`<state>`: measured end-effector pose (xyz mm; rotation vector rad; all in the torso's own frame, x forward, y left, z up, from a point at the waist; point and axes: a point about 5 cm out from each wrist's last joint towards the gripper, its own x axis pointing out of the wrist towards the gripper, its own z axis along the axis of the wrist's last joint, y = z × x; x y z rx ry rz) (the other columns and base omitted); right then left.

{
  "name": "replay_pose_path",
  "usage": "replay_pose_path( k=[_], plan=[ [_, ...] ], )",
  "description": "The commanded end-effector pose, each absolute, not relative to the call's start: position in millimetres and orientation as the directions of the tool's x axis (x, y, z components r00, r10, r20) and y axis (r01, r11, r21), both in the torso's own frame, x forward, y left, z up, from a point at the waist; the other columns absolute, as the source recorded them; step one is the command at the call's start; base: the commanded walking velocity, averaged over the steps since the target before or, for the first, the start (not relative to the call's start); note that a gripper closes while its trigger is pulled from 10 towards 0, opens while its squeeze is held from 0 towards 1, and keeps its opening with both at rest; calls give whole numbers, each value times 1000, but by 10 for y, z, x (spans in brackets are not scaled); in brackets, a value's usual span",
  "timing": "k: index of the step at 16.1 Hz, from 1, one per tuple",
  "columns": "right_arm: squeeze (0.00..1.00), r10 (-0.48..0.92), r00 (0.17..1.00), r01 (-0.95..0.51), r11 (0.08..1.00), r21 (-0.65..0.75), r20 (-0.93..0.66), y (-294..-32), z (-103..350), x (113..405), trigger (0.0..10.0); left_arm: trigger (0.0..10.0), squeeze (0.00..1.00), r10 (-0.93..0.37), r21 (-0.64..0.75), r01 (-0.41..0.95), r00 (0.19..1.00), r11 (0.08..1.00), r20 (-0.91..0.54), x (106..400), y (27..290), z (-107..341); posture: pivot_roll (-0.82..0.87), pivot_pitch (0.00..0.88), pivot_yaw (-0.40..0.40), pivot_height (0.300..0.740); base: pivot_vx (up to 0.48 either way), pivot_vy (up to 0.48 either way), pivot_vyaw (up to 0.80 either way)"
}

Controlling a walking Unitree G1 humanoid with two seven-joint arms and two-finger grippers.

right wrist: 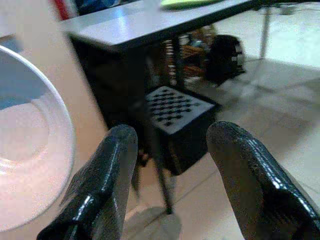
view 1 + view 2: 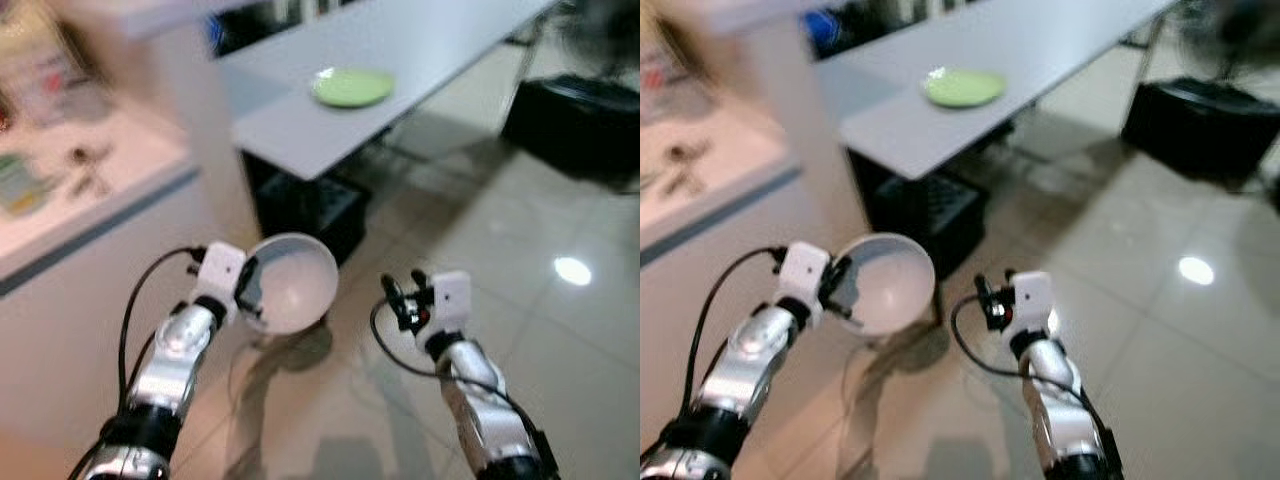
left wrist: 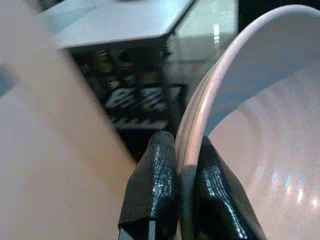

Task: Setting the table

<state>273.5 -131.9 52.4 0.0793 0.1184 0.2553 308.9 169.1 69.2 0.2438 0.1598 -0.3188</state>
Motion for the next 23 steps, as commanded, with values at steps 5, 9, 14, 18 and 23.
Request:
replay_pose_path(
  k=[5, 9, 14, 18, 23],
  plan=[
    [0, 251, 961, -245, 967, 68, -114, -1367, 533, 2717, 10000, 0, 490, -317, 215, 345, 936, 914, -151, 3168, 1573, 804, 16, 0, 107, 740, 414, -50, 0],
    [0, 239, 964, -232, 970, 68, -115, -1395, 520, 2678, 10000, 0, 490, -313, 192, 337, 939, 922, -144, 3138, 1583, 789, 17, 0, 103, 740, 418, 0, 0],
    [0, 246, 961, -240, 969, 65, -126, -1391, 517, 2699, 10000, 0, 502, -315, 195, 338, 939, 921, -139, 3132, 1569, 783, 25, 0, 93, 740, 382, -186, 0],
    [0, 243, 963, -238, 969, 59, -117, -1410, 541, 2739, 10000, 0, 498, -287, 154, 303, 951, 940, -117, 3162, 1600, 816, 28, 0, 86, 740, 335, -340, 0],
    [0, 240, 965, -234, 970, 63, -106, -1409, 556, 2758, 10000, 0, 498, -296, 59, 300, 953, 952, -72, 3156, 1580, 867, 32, 0, 81, 740, 340, -335, 0]
  ],
)
